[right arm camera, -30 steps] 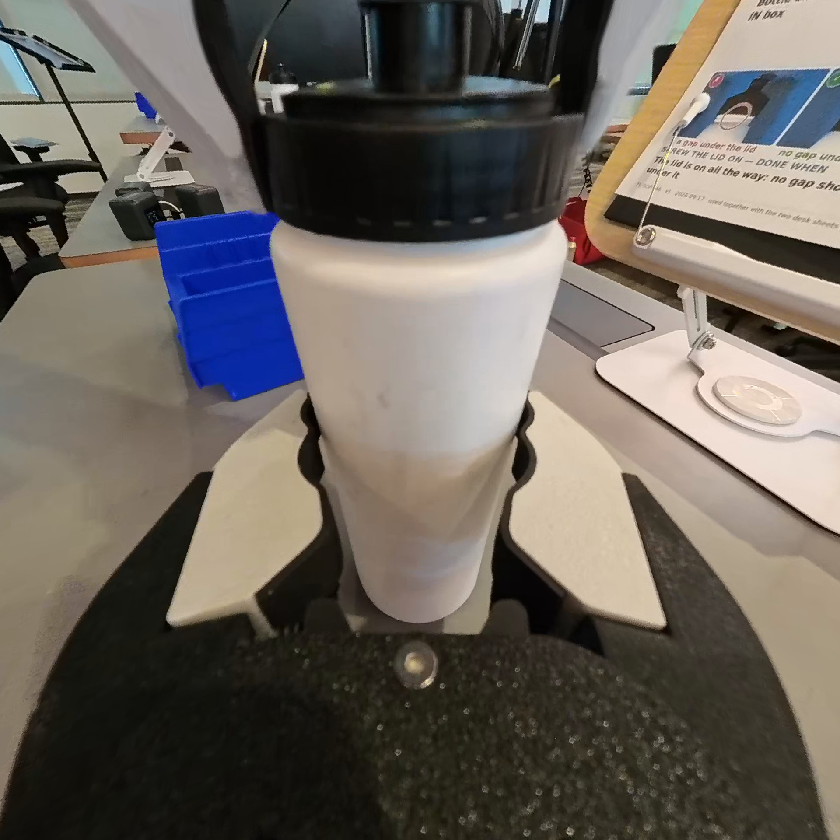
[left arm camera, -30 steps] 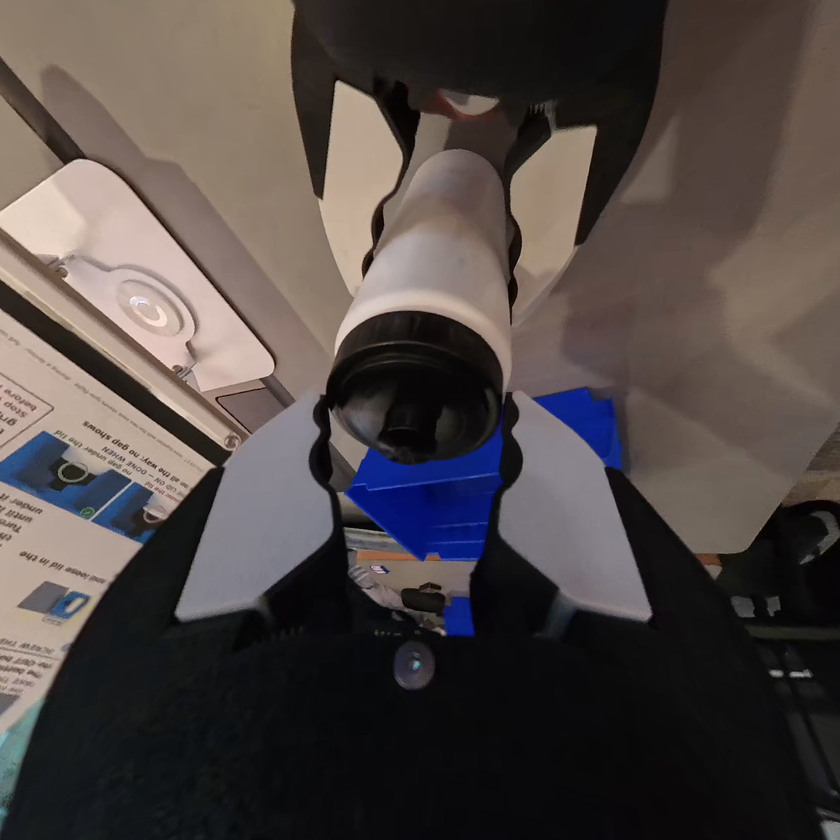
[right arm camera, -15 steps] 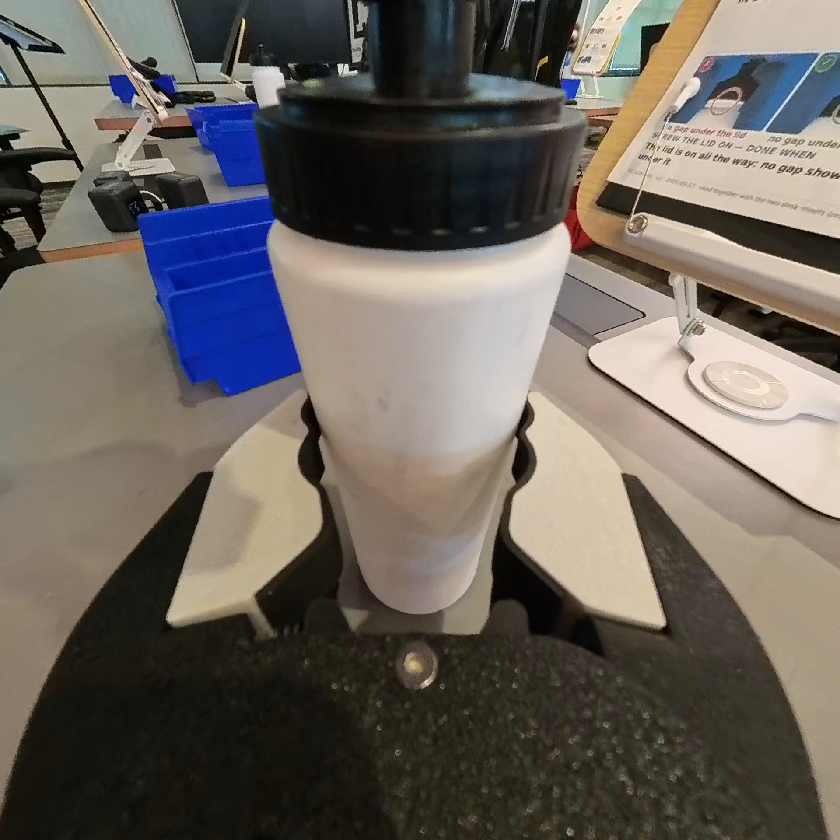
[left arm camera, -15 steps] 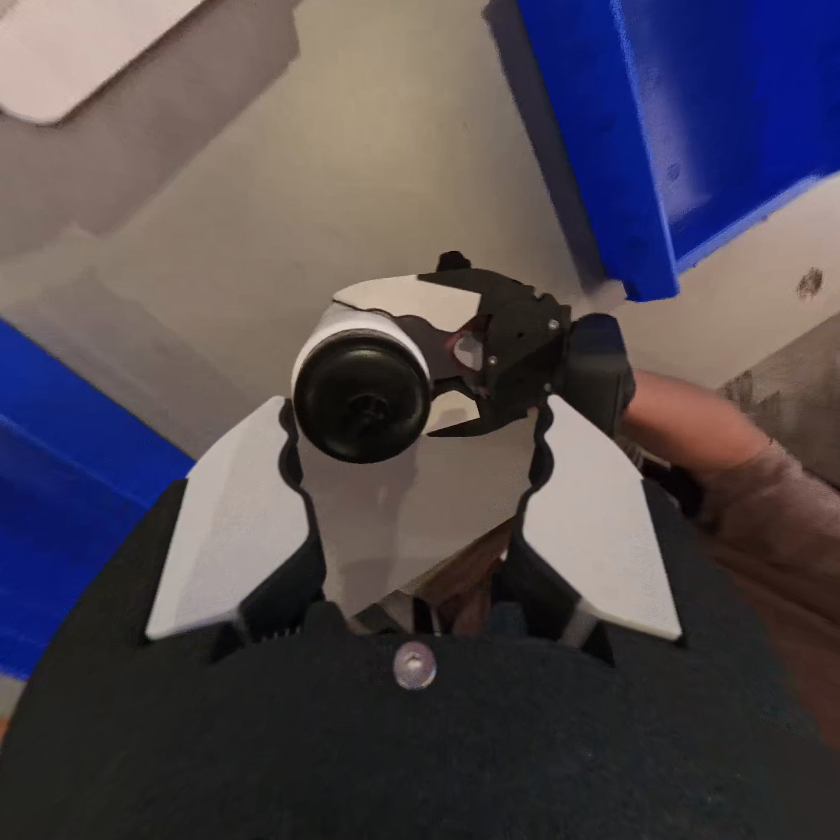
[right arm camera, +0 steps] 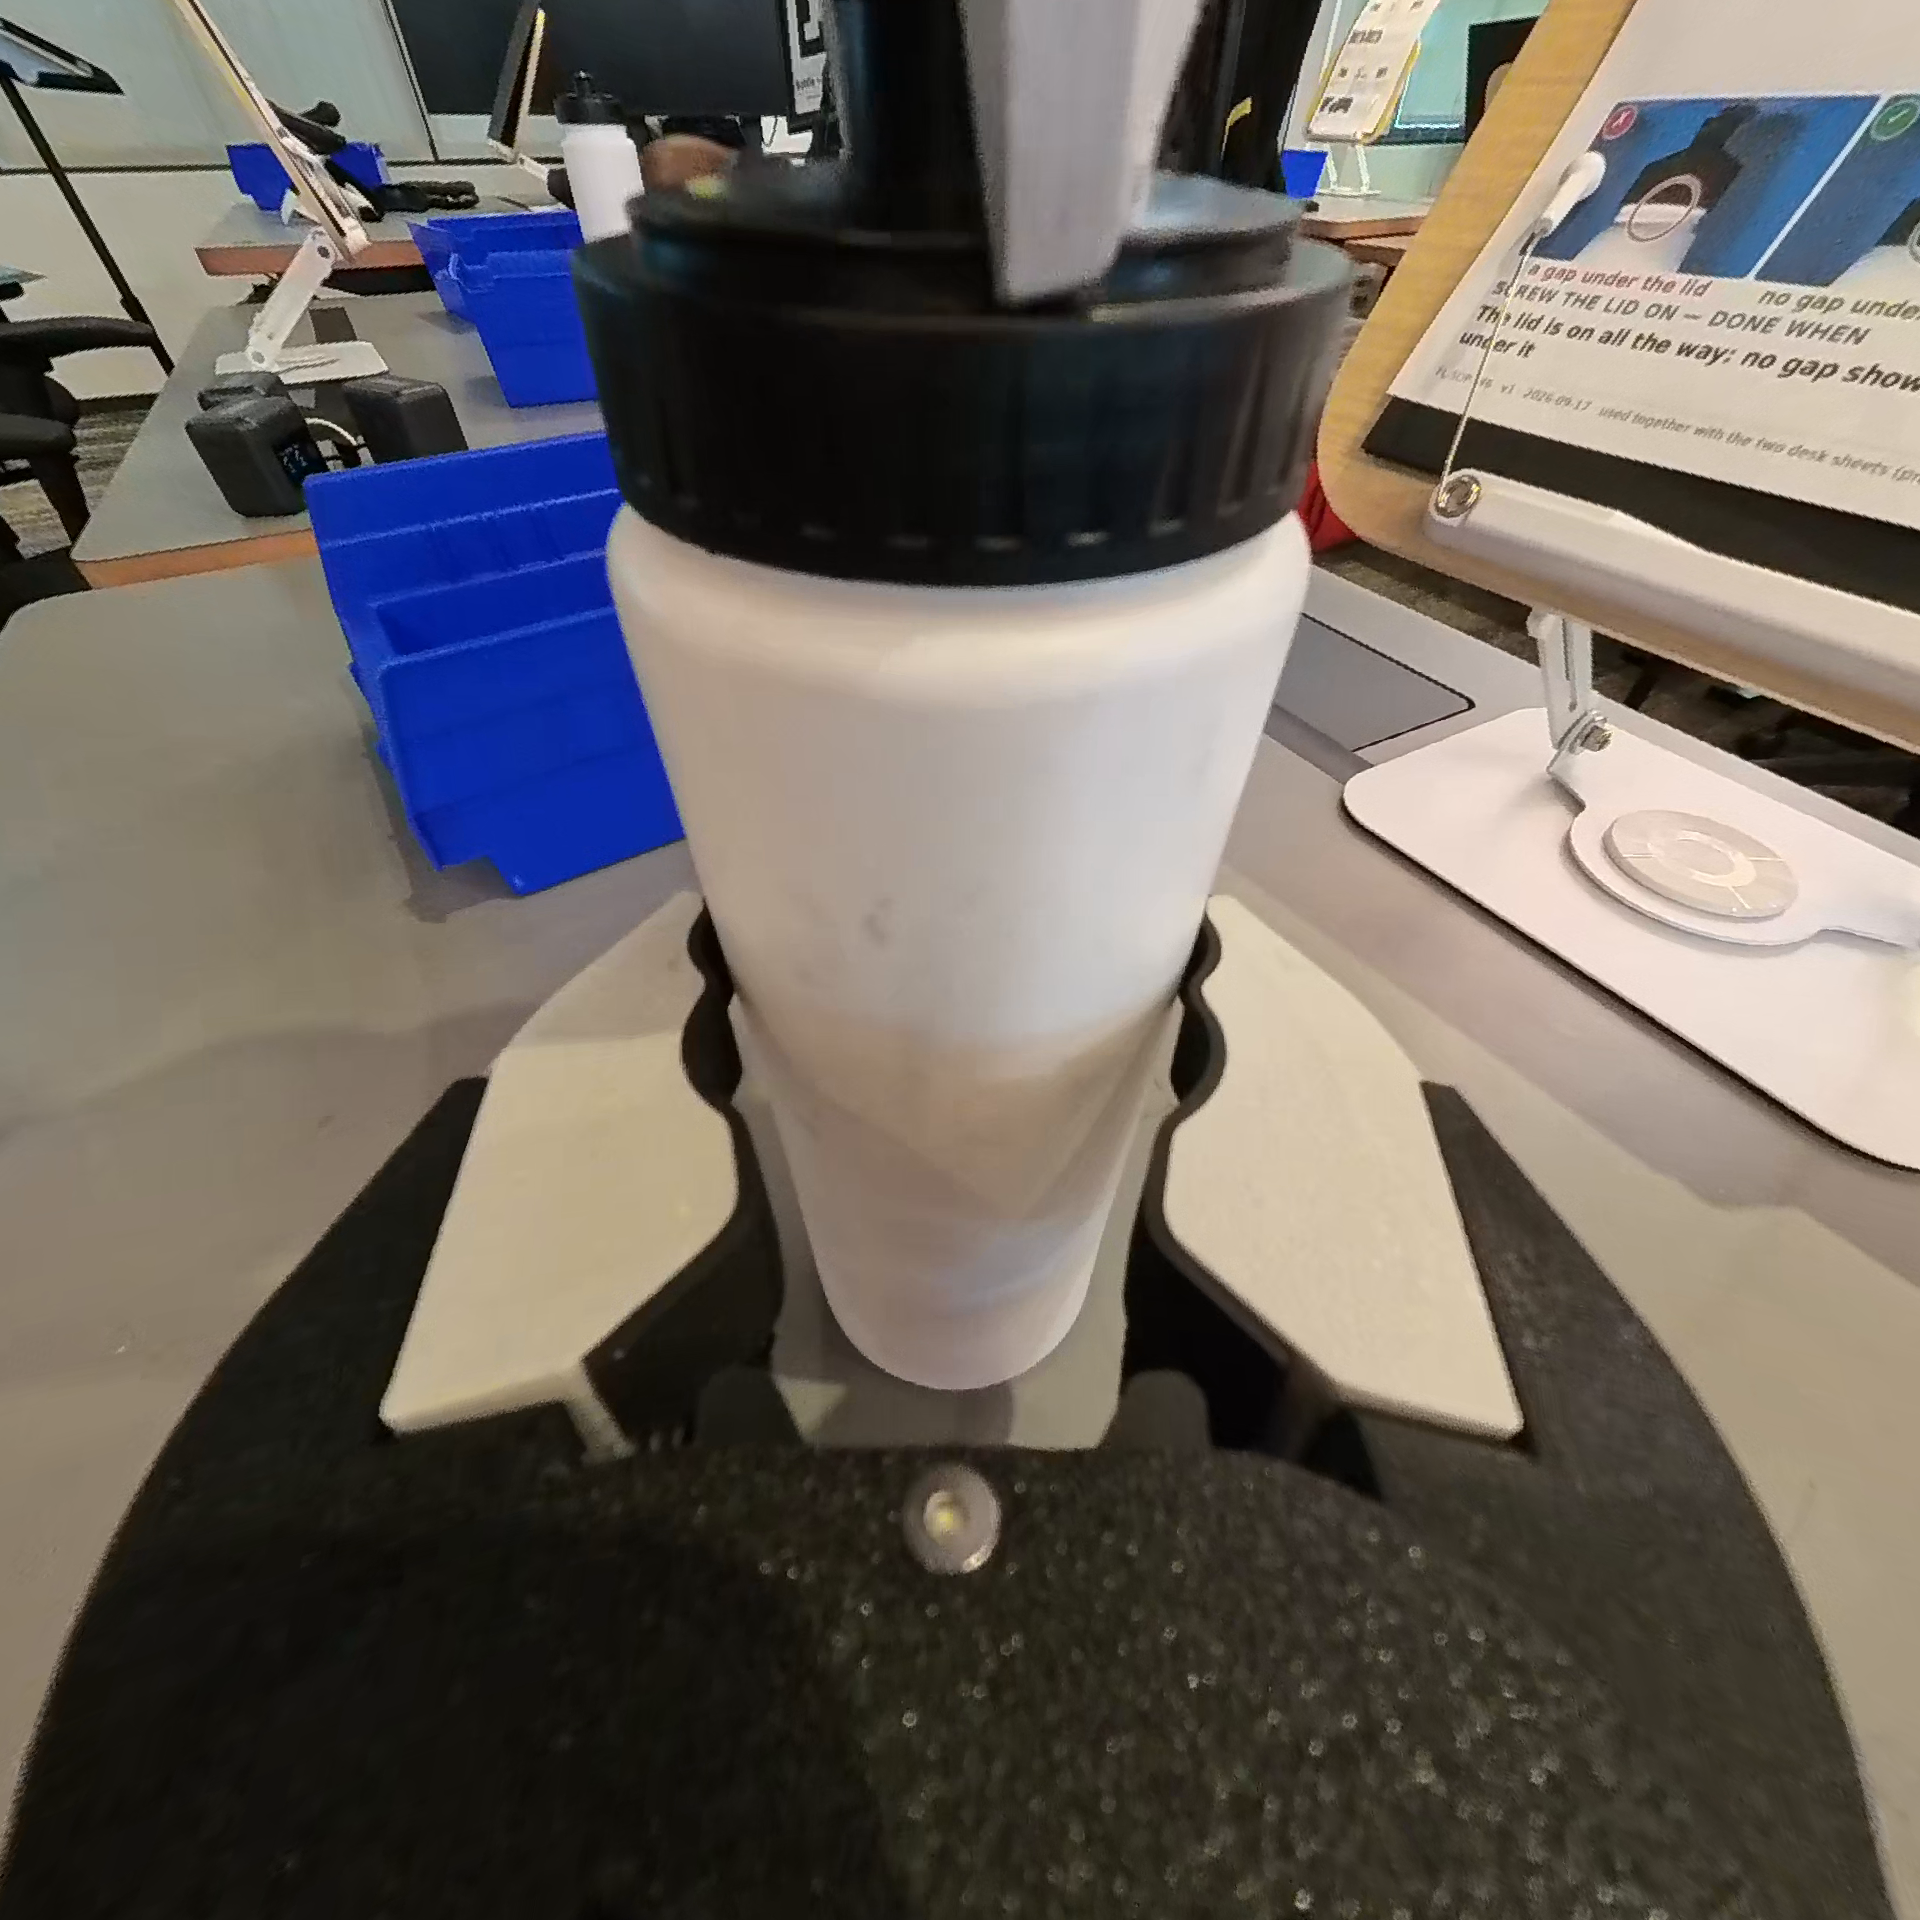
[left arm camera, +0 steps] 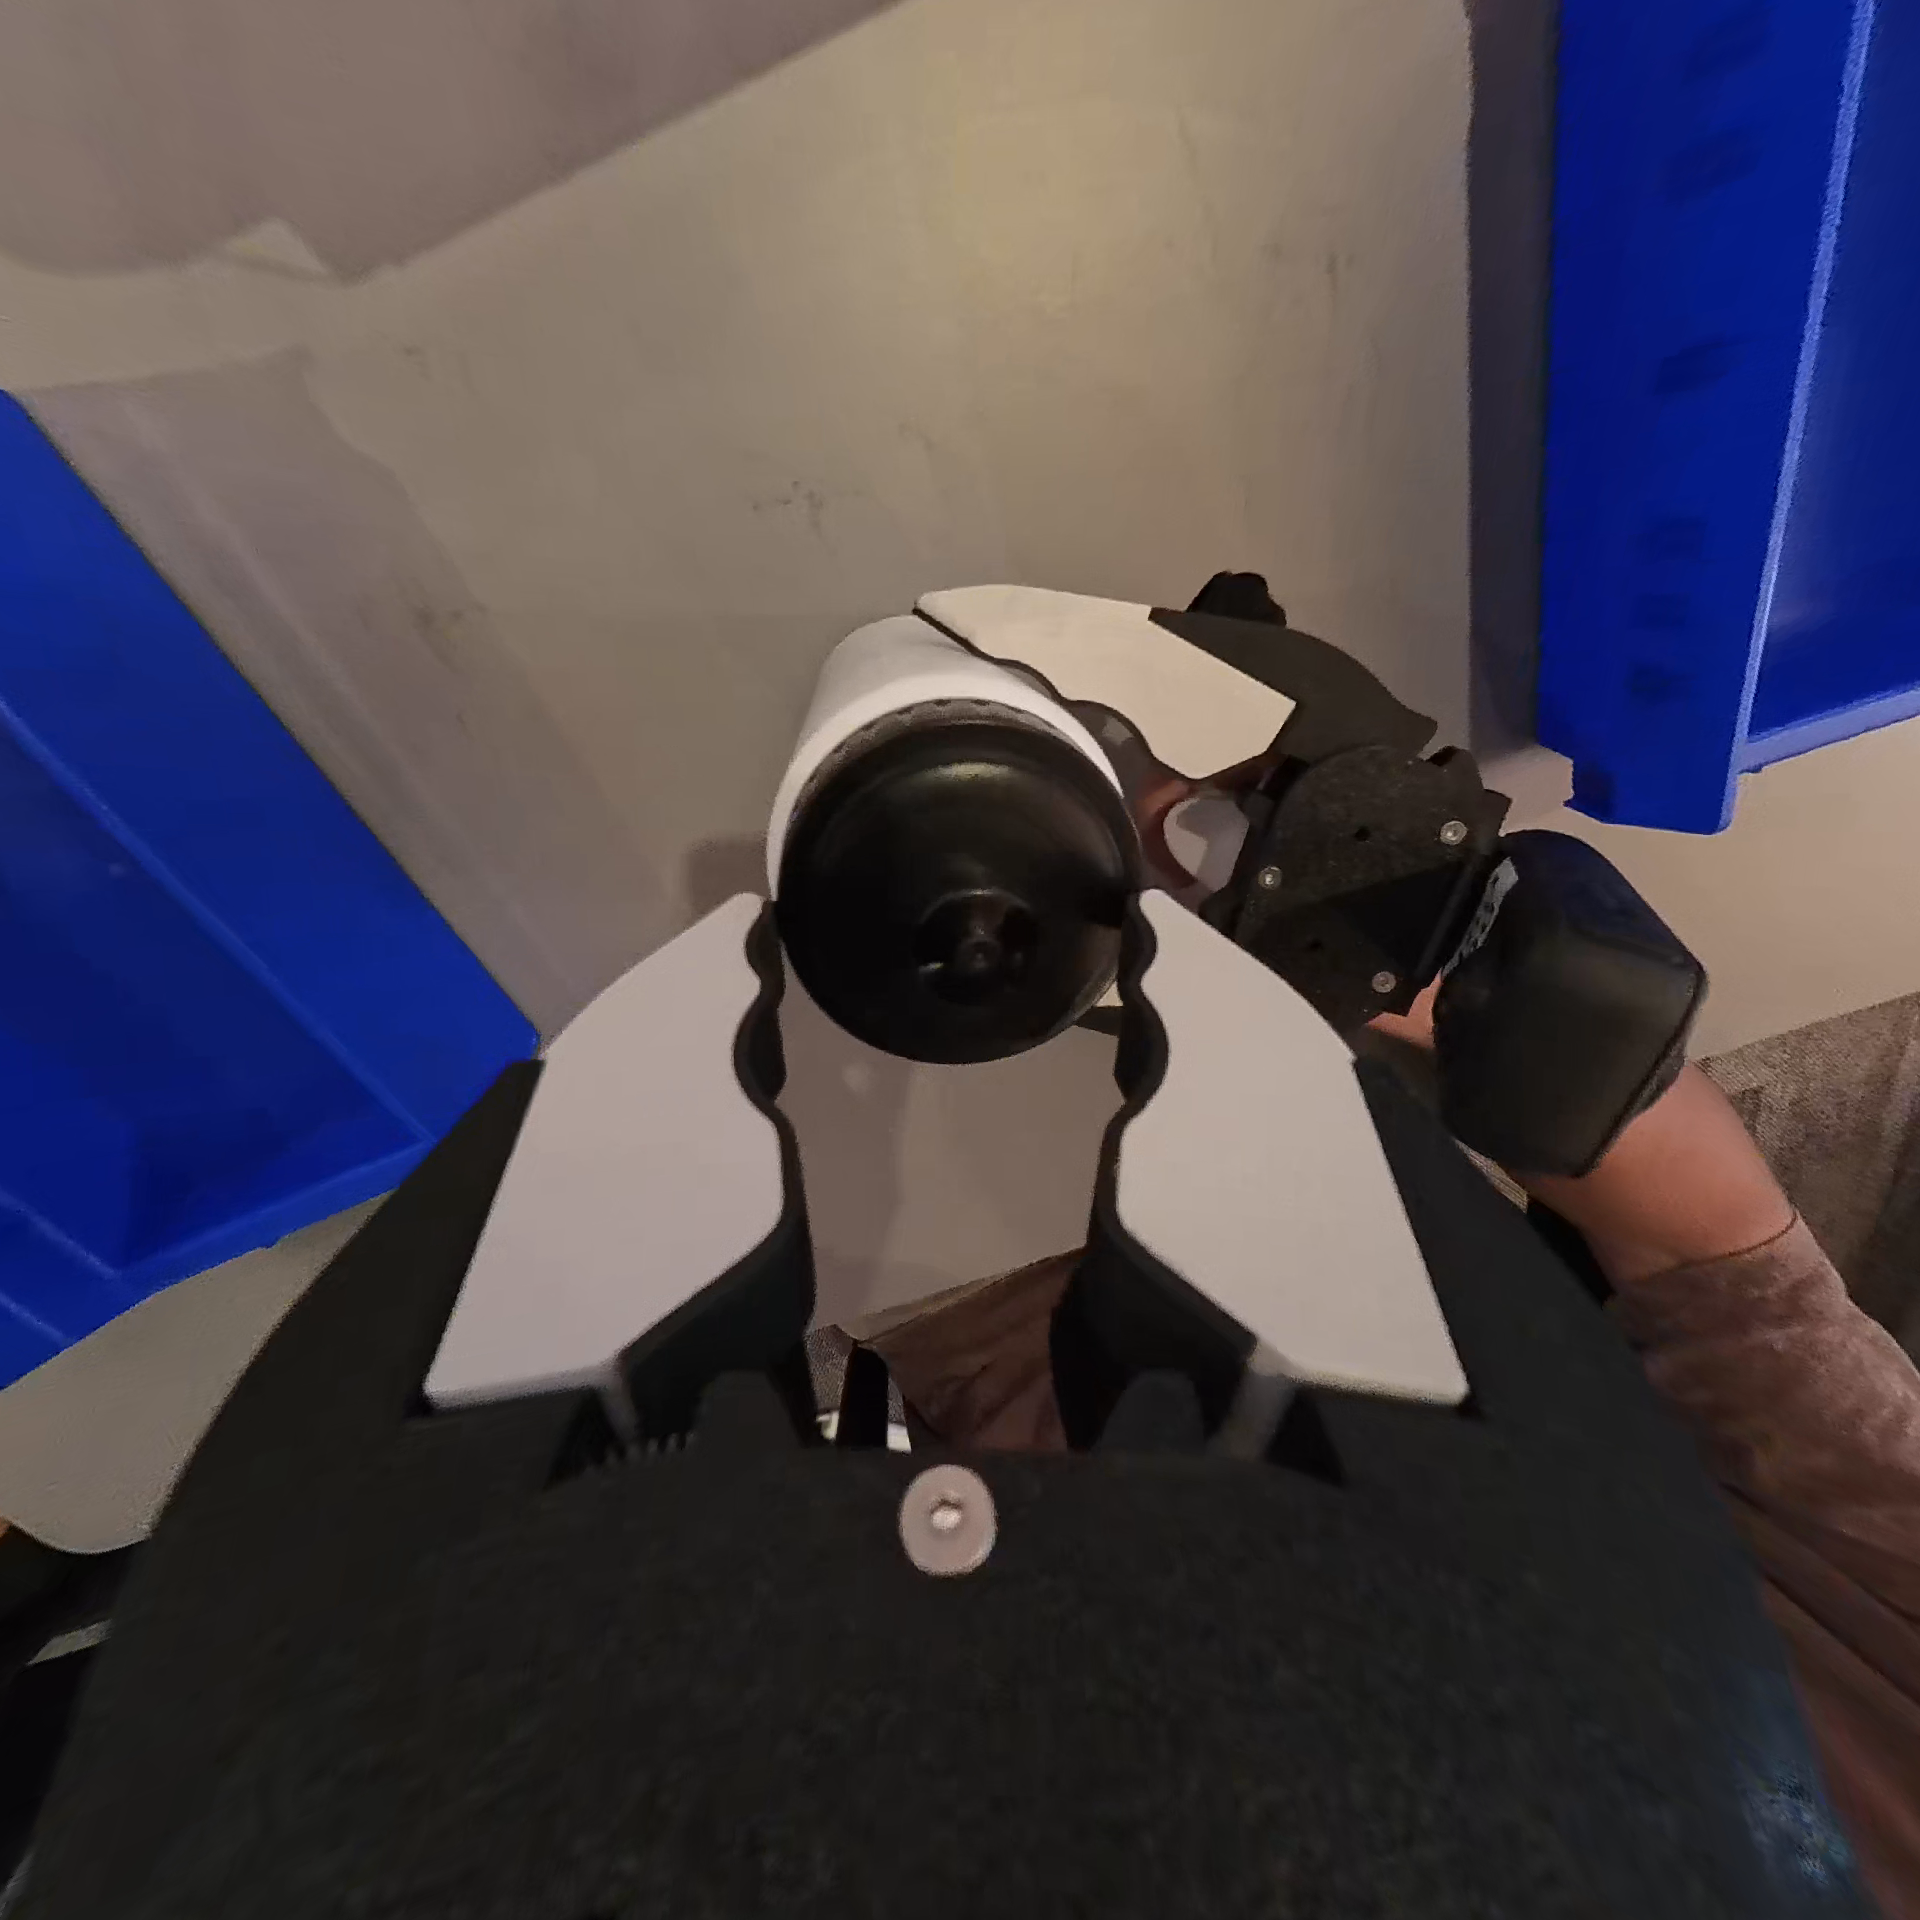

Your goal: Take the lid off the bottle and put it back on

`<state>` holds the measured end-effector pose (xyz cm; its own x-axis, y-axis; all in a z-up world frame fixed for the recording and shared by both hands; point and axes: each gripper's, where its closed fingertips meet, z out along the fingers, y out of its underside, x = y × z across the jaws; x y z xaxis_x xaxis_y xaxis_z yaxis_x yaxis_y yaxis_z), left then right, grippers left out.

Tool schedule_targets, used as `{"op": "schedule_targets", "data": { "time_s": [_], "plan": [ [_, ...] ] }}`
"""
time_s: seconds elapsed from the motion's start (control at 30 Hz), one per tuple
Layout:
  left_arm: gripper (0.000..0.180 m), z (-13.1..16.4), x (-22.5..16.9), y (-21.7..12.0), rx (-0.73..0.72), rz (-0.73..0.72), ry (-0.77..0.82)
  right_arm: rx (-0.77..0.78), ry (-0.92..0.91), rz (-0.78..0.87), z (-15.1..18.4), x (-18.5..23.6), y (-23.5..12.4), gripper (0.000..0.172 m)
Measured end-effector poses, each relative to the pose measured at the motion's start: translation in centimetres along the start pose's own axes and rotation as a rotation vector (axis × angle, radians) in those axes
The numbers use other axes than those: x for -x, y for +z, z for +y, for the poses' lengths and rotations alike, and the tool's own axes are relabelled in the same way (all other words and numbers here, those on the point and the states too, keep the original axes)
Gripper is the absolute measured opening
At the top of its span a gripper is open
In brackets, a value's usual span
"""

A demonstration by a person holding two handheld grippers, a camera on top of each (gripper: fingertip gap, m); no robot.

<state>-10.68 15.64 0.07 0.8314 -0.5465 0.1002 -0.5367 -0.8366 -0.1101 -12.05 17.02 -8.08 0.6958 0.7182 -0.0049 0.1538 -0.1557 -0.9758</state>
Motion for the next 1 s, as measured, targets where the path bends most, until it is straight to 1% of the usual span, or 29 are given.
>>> {"op": "schedule_targets", "data": {
  "time_s": [0.1, 0.17, 0.33, 0.43, 0.6, 0.8, 0.9, 0.93, 1.0],
  "plan": [
    [0.061, 0.0, 0.0, 0.0, 0.019, 0.003, 0.065, 0.0, -0.002, 0.0, 0.0, 0.0, 0.0, 0.083],
    [0.061, 0.0, -0.1, 0.0, 0.038, 0.006, 0.152, -0.002, 0.0, -0.001, 0.0, 0.0, 0.0, 0.083],
    [0.061, 0.0, -0.1, -0.1, 0.099, 0.007, 0.478, -0.006, 0.003, -0.003, 0.0, -0.1, -0.1, 0.083],
    [0.061, 0.2, 0.3, -0.1, 0.173, 0.014, 0.648, -0.002, -0.007, 0.0, 0.0, 0.0, 0.1, 0.083],
    [0.061, 0.2, 0.6, -0.2, 0.293, -0.017, 0.989, 0.004, -0.018, 0.006, 0.0, 0.2, 0.3, 0.083],
    [0.059, -0.1, -0.2, -0.3, 0.321, -0.084, 1.357, 0.011, -0.021, 0.01, 0.1, 0.2, 0.3, 0.083],
    [0.058, -0.2, -0.5, -0.4, 0.344, -0.135, 1.414, 0.012, -0.018, 0.012, 0.2, 0.1, 0.2, 0.083],
    [0.053, -0.1, -0.6, -0.4, 0.34, -0.141, 1.415, 0.011, -0.012, 0.012, 0.2, 0.0, 0.2, 0.083],
    [0.053, -0.1, -0.6, -0.5, 0.322, -0.164, 1.382, 0.012, -0.004, 0.002, 0.3, 0.0, 0.2, 0.083]
  ]
}}
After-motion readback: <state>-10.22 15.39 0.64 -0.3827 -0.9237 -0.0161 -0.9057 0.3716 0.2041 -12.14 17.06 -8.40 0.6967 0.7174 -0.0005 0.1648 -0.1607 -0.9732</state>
